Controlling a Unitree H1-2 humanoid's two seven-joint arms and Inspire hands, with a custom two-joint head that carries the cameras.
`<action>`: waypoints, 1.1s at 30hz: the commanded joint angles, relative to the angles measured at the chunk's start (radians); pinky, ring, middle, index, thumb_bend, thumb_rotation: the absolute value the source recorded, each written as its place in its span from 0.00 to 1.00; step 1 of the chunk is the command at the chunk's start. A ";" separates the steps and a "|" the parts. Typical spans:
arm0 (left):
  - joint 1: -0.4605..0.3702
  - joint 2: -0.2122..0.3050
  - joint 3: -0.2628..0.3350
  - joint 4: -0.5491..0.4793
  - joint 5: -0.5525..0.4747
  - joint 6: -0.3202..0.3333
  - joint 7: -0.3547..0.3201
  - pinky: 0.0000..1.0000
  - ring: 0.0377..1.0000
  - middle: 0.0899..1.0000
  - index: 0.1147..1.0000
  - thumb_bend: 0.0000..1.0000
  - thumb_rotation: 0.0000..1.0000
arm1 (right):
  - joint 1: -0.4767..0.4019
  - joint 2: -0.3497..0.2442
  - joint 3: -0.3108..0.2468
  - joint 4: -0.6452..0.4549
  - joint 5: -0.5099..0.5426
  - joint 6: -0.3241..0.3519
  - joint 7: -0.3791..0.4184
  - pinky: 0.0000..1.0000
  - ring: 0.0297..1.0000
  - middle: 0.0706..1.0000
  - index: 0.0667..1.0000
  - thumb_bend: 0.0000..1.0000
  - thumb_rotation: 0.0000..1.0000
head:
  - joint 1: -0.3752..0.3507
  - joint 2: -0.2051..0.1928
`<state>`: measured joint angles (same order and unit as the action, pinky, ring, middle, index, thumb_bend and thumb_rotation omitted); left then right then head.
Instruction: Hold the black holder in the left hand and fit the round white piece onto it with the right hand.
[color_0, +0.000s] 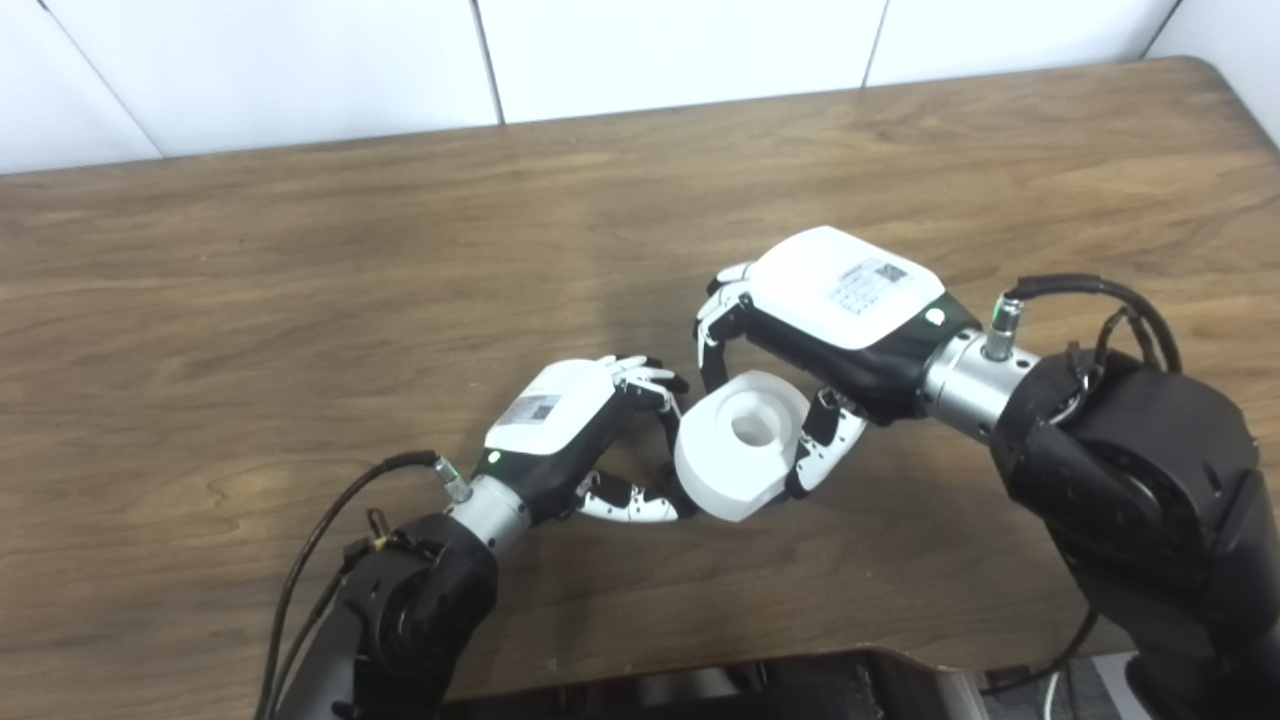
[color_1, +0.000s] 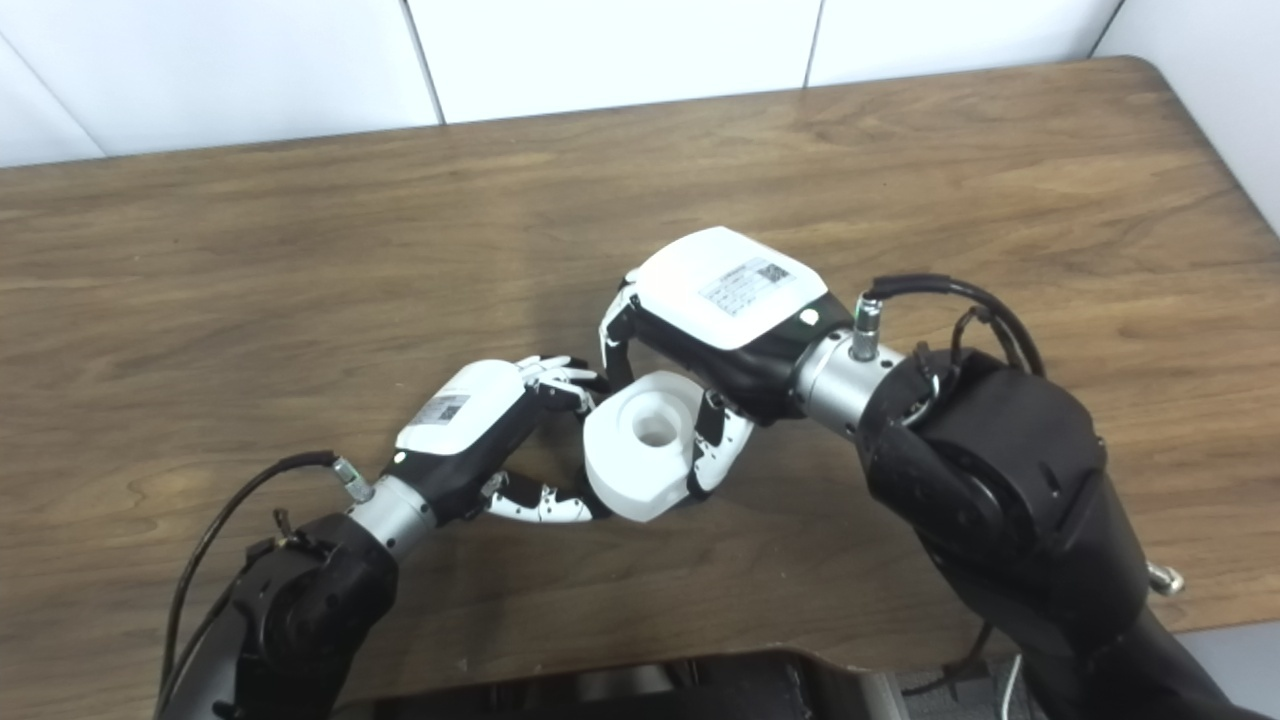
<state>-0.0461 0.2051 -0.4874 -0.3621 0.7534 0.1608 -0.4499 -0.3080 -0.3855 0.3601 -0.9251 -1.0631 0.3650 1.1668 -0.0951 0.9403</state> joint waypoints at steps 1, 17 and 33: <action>-0.009 0.001 -0.009 -0.012 0.006 0.015 -0.031 0.93 0.91 0.81 0.42 0.51 0.06 | 0.005 -0.004 -0.005 0.007 -0.002 -0.048 0.064 0.80 0.86 0.74 0.44 0.53 0.14 | -0.001 0.000; -0.011 0.005 -0.009 -0.014 0.001 0.014 -0.028 0.92 0.91 0.81 0.42 0.51 0.06 | 0.021 0.011 -0.022 0.004 0.004 -0.060 0.085 0.80 0.87 0.74 0.44 0.53 0.14 | -0.006 0.007; -0.010 0.004 -0.007 -0.017 -0.002 0.024 -0.033 0.93 0.92 0.81 0.42 0.51 0.06 | 0.064 0.023 -0.003 -0.016 -0.019 -0.111 0.082 0.80 0.86 0.74 0.44 0.53 0.14 | -0.008 0.007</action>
<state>-0.0487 0.2055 -0.4880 -0.3652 0.7514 0.1736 -0.4514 -0.2638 -0.3573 0.3441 -0.9423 -1.0842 0.3046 1.1683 -0.1028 0.9465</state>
